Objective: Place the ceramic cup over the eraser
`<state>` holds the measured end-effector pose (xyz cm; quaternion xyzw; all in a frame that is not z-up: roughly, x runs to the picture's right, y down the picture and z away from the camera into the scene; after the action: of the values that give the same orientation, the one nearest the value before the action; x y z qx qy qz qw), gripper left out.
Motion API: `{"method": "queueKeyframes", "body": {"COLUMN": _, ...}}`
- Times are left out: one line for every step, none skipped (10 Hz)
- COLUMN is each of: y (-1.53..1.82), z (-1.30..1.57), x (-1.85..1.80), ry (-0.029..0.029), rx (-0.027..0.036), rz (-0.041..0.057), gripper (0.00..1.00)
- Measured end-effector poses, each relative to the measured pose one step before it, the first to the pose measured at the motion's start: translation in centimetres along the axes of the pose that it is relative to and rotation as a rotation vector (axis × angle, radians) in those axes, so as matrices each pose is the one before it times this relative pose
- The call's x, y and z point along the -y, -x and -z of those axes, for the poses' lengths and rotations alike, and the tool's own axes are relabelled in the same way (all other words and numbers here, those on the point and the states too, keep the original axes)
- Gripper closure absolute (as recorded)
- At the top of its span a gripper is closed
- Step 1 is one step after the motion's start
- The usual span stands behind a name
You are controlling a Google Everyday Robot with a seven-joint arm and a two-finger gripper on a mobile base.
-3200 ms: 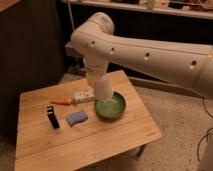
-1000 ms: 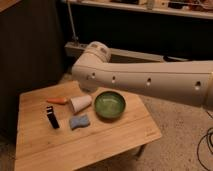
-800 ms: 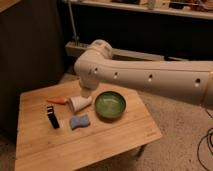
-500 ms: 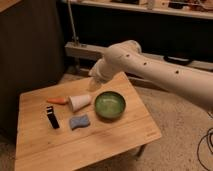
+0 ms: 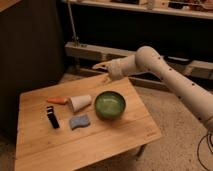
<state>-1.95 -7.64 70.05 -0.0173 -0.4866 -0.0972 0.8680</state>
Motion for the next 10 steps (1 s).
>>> {"method": "queueKeyframes", "body": {"y": -0.096, "z": 0.092, "x": 0.259, "ry": 0.01034, "rx": -0.00974, "rz": 0.02449, "gripper": 0.45}}
{"method": "queueKeyframes", "body": {"y": 0.485, "z": -0.562, "x": 0.374, "ry": 0.06321, "rx": -0.06098, "rz": 0.02356, "gripper": 0.45}}
{"method": "queueKeyframes", "body": {"y": 0.586, "z": -0.876, "x": 0.518, "ry": 0.07742, "rx": -0.05501, "rz": 0.02173, "gripper": 0.45}}
{"method": "queueKeyframes", "body": {"y": 0.525, "z": -1.019, "x": 0.566, "ry": 0.06701, "rx": -0.04464, "rz": 0.01851, "gripper": 0.45}}
{"method": "queueKeyframes", "body": {"y": 1.200, "z": -2.198, "x": 1.482, "ry": 0.11355, "rx": -0.06841, "rz": 0.02910, "gripper": 0.45}}
{"method": "queueKeyframes", "body": {"y": 0.759, "z": -1.729, "x": 0.952, "ry": 0.07585, "rx": -0.03309, "rz": 0.01502, "gripper": 0.45}}
{"method": "queueKeyframes", "body": {"y": 0.581, "z": -2.014, "x": 0.977, "ry": 0.05868, "rx": -0.01278, "rz": 0.00451, "gripper": 0.45}}
{"method": "queueKeyframes", "body": {"y": -0.347, "z": -1.662, "x": -0.085, "ry": 0.05163, "rx": -0.01435, "rz": -0.00369, "gripper": 0.45}}
{"method": "queueKeyframes", "body": {"y": -0.207, "z": -2.172, "x": -0.266, "ry": 0.04818, "rx": -0.00600, "rz": -0.00228, "gripper": 0.45}}
{"method": "queueKeyframes", "body": {"y": 0.025, "z": -2.402, "x": -0.447, "ry": 0.04120, "rx": 0.00467, "rz": -0.00192, "gripper": 0.45}}
